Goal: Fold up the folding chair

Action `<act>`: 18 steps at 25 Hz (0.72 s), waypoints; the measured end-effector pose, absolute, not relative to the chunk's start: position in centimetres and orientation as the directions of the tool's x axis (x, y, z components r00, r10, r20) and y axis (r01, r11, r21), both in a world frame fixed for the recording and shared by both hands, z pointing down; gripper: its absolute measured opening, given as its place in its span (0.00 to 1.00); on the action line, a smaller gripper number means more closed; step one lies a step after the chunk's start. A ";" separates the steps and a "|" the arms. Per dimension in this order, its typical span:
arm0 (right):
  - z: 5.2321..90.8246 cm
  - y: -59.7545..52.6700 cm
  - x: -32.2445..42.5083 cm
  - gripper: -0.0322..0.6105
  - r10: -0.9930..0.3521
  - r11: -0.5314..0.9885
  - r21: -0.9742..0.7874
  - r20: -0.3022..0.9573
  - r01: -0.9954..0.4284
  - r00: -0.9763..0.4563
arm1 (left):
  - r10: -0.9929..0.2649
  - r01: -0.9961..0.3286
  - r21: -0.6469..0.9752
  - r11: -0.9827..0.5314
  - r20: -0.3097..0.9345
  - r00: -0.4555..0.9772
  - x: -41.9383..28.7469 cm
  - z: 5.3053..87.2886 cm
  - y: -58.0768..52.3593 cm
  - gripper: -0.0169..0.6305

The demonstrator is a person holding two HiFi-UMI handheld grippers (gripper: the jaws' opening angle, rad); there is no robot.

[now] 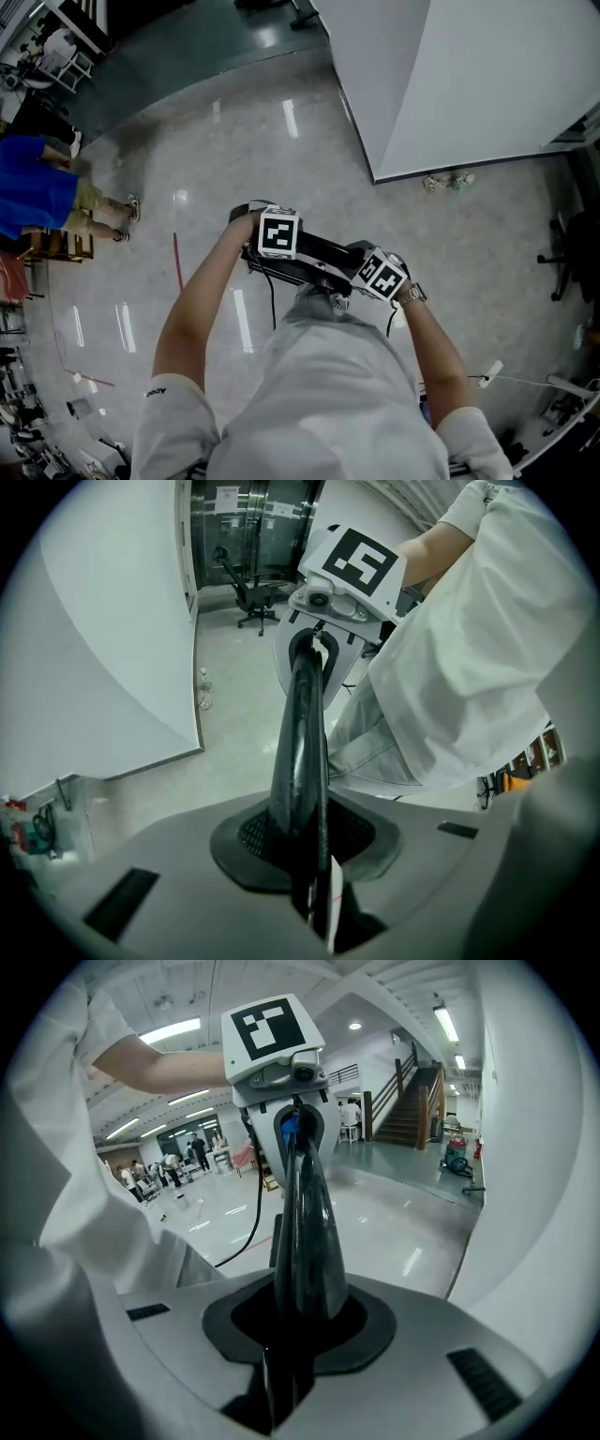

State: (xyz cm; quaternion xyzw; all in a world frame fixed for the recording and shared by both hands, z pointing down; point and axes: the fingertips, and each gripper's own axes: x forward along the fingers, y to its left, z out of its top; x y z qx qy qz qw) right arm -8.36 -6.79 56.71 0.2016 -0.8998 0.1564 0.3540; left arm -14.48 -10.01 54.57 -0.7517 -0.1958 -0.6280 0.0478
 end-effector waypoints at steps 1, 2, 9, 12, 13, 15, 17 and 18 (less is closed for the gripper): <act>56.6 -7.1 -7.9 0.16 -0.266 0.862 -0.133 0.703 -0.489 -0.660 | 0.234 0.373 0.168 -0.912 0.962 0.138 -14.1 54.7 -10.3 0.15; 56.6 -7.5 -7.6 0.16 -0.280 0.852 -0.130 0.705 -0.507 -0.652 | 0.235 0.395 0.163 -0.904 0.962 0.140 -13.8 54.9 -10.7 0.16; 57.0 -9.7 -4.3 0.16 -0.332 0.793 -0.139 0.718 -0.594 -0.611 | 0.257 0.490 0.160 -0.857 0.956 0.138 -10.0 55.6 -13.6 0.16; 56.9 -10.2 -2.7 0.16 -0.344 0.779 -0.130 0.730 -0.614 -0.590 | 0.257 0.511 0.145 -0.847 0.954 0.155 -8.3 55.6 -14.3 0.16; 56.8 -10.5 -2.0 0.16 -0.349 0.774 -0.124 0.735 -0.621 -0.582 | 0.255 0.519 0.137 -0.844 0.953 0.163 -7.7 55.5 -14.6 0.17; 56.5 -11.5 -0.9 0.16 -0.364 0.762 -0.111 0.741 -0.638 -0.564 | 0.252 0.535 0.123 -0.836 0.952 0.175 -6.4 55.4 -15.7 0.17; 56.5 -12.6 0.1 0.16 -0.376 0.746 -0.108 0.746 -0.657 -0.549 | 0.260 0.551 0.125 -0.825 0.950 0.174 -5.3 55.5 -16.9 0.17; 56.6 -13.0 0.6 0.17 -0.382 0.736 -0.109 0.748 -0.668 -0.543 | 0.266 0.560 0.129 -0.818 0.949 0.171 -4.8 55.6 -17.5 0.17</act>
